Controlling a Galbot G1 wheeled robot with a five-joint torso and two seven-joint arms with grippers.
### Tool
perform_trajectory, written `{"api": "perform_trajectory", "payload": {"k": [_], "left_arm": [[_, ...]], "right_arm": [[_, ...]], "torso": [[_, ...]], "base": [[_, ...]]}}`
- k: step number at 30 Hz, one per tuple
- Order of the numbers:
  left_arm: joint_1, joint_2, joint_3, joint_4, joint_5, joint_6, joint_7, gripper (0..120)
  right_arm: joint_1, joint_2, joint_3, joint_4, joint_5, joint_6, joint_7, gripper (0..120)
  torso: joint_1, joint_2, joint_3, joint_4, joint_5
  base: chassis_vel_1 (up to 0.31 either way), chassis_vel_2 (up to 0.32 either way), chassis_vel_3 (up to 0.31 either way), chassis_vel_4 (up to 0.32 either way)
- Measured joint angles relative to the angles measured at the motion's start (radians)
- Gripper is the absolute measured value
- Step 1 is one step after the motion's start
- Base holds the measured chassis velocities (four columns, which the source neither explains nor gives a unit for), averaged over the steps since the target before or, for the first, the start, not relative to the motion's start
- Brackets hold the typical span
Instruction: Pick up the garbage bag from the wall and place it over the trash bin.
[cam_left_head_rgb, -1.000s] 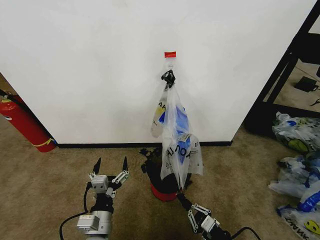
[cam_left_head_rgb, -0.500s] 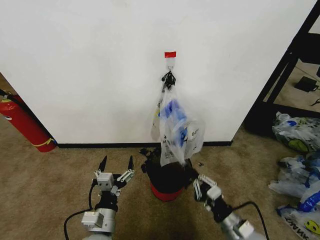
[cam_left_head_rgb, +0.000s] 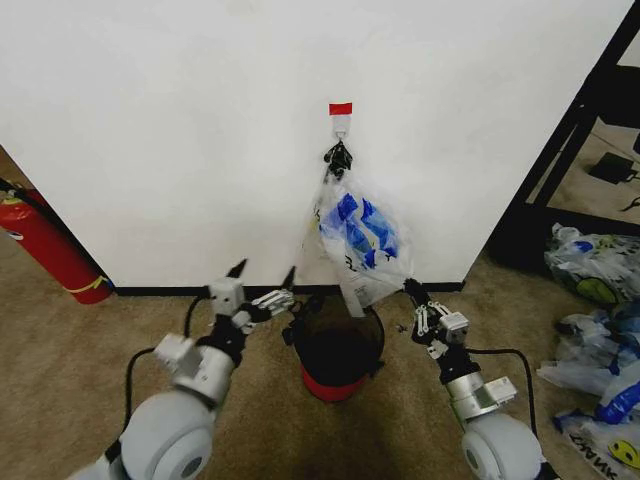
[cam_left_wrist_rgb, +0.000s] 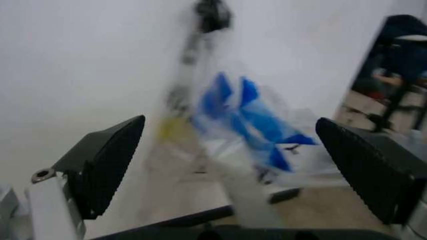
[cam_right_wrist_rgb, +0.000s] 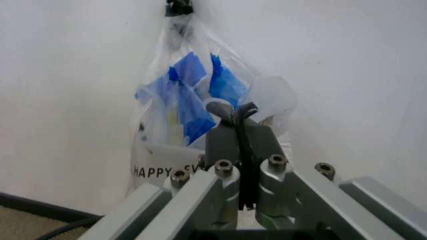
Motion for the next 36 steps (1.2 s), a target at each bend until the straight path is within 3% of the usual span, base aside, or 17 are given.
{"api": "perform_trajectory", "payload": {"k": [1, 7, 9, 12, 16, 20, 24, 32, 36], "left_arm": [[0.0, 0.0, 0.0, 0.0, 0.0, 0.0, 0.0, 100], [-0.257, 0.022, 0.128, 0.043, -0.112, 0.121, -0.064, 99], [-0.257, 0.022, 0.128, 0.043, -0.112, 0.121, -0.064, 99], [-0.385, 0.016, 0.228, 0.073, -0.152, 0.21, -0.111, 98], [-0.574, -0.029, 0.431, 0.122, -0.214, 0.326, -0.181, 95], [-0.708, -0.086, 0.523, 0.178, -0.271, 0.396, -0.255, 94], [-0.917, -0.172, 0.632, 0.288, -0.401, 0.474, -0.345, 81], [-1.043, -0.202, 0.789, 0.379, -0.421, 0.533, -0.376, 79], [-1.098, -0.236, 0.859, 0.428, -0.44, 0.535, -0.39, 90]], "right_arm": [[0.0, 0.0, 0.0, 0.0, 0.0, 0.0, 0.0, 0], [-0.008, 0.005, 0.004, 0.0, -0.072, 0.002, 0.004, 0], [-0.008, 0.005, 0.004, 0.0, -0.072, 0.002, 0.004, 0], [-0.008, 0.015, 0.004, -0.001, -0.09, 0.004, 0.015, 0], [-0.019, 0.029, 0.002, 0.001, -0.144, 0.018, 0.014, 0], [-0.027, 0.036, 0.001, -0.003, -0.18, 0.032, 0.012, 0], [-0.04, 0.049, 0.001, -0.007, -0.22, 0.051, 0.009, 0], [-0.051, 0.053, 0.006, 0.009, -0.234, 0.057, 0.007, 0], [-0.061, 0.057, 0.008, 0.015, -0.243, 0.062, 0.006, 0]], "torso": [[0.0, 0.0, 0.0, 0.0, 0.0], [0.0, 0.0, 0.0, 0.0004, 0.0001], [0.0, 0.0, 0.0, 0.0004, 0.0001], [0.0, 0.0, 0.0, 0.0013, 0.0001], [0.0, 0.0, 0.0, 0.0, 0.0003], [0.0, 0.0, 0.0, 0.0003, 0.0], [0.0, 0.0, 0.0, -0.0003, 0.0005], [0.0, 0.0, 0.0, 0.0008, 0.0003], [0.0, 0.0, 0.0, 0.0002, 0.0004]], "base": [[0.0, 0.0, 0.0, 0.0], [0.0, 0.0, 0.0, 0.0], [0.0, 0.0, 0.0, 0.0], [0.0, 0.0, 0.0, 0.0], [0.0, 0.0, 0.0, 0.0], [0.0, 0.0, 0.0, 0.0], [0.0, 0.0, 0.0, 0.0], [0.0, 0.0, 0.0, 0.0], [0.0, 0.0, 0.0, 0.0]]}}
